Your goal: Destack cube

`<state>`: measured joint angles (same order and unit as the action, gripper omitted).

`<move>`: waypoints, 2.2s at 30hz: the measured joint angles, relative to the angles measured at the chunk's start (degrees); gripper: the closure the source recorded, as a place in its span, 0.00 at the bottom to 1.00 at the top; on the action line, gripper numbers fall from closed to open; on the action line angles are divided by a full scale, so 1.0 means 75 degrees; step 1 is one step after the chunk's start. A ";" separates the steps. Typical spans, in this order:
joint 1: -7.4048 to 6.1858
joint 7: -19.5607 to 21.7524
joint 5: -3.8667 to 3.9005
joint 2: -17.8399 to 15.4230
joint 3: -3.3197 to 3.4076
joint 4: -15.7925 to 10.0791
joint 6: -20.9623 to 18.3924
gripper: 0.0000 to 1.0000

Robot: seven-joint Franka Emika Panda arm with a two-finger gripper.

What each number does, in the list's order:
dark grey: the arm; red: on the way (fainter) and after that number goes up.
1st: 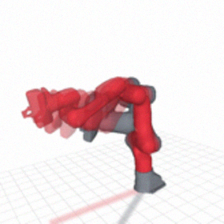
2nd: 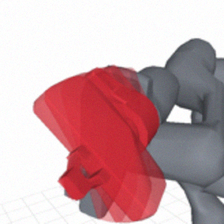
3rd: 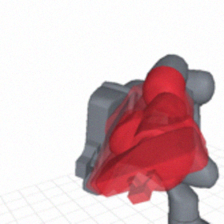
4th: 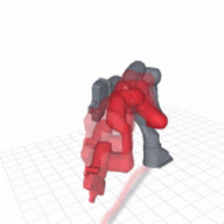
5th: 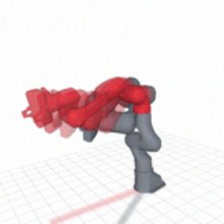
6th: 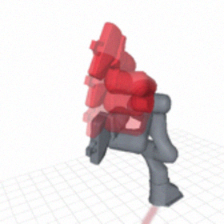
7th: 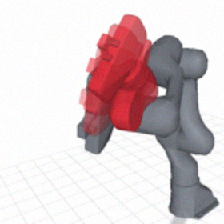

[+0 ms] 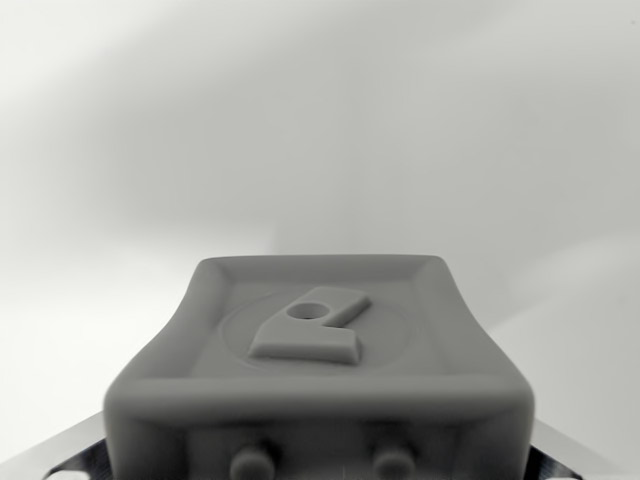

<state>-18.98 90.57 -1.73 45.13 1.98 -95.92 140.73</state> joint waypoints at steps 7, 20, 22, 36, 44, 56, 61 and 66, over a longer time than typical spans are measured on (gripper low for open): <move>0.0006 0.0000 -0.0003 0.0189 -0.0008 0.0068 0.0128 1.00; 0.0018 0.0000 -0.0004 0.0419 -0.0022 0.0163 0.0263 1.00; 0.0019 0.0000 -0.0004 0.0424 -0.0023 0.0167 0.0267 1.00; 0.0022 0.0000 -0.0004 0.0431 -0.0026 0.0175 0.0273 0.00; 0.0022 0.0000 -0.0004 0.0452 -0.0027 0.0177 0.0282 0.00; 0.0022 0.0000 -0.0004 0.0452 -0.0027 0.0180 0.0283 0.00; 0.0022 0.0000 -0.0004 0.0451 -0.0027 0.0180 0.0283 0.00; 0.0022 0.0000 -0.0004 0.0406 -0.0027 0.0169 0.0266 0.00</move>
<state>-18.81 90.57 -1.76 48.18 1.78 -94.66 142.72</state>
